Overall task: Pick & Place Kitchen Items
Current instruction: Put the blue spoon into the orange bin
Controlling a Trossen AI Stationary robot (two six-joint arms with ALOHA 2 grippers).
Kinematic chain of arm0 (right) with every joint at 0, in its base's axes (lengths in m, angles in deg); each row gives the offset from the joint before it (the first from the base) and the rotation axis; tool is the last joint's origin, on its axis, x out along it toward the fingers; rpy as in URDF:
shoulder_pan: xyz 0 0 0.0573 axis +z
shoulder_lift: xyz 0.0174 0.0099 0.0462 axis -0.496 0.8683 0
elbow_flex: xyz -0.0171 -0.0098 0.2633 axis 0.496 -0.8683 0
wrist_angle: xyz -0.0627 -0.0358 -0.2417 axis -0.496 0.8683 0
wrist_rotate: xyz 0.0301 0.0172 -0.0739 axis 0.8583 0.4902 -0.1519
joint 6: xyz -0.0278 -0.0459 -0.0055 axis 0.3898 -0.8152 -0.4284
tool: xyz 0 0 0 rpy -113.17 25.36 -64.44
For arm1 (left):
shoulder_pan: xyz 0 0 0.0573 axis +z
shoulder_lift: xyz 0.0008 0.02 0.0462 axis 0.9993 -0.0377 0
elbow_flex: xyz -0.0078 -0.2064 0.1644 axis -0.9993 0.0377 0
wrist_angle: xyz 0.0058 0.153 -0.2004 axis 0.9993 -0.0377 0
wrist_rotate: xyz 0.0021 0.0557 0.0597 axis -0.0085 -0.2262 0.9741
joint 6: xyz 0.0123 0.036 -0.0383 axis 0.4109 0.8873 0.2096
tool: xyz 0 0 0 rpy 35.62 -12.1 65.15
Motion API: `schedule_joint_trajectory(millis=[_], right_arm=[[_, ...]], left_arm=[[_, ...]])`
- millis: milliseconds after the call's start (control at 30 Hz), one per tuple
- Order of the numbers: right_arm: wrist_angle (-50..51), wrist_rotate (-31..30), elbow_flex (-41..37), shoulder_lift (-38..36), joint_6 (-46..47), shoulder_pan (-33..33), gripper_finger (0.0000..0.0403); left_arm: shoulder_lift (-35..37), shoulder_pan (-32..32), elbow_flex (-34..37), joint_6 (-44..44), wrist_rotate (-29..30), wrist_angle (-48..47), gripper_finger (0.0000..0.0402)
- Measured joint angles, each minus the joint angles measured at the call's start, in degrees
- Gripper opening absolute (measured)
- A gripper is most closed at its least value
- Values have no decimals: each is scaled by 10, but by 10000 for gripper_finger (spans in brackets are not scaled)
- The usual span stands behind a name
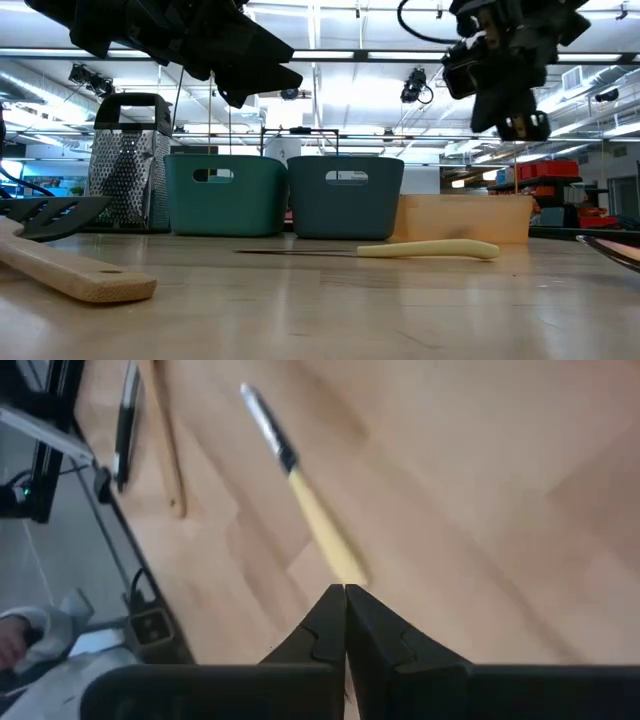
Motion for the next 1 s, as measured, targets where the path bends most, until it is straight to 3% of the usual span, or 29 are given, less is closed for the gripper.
schedule_joint_trajectory(millis=[533, 1000], right_arm=[[-22, -87, 0, 0, 204, 204, 10], [-213, -207, 0, 9, 304, 351, 9]], left_arm=[[0, 0, 0, -2, 0, 0, 210], [0, 0, 0, -2, 0, 0, 210]])
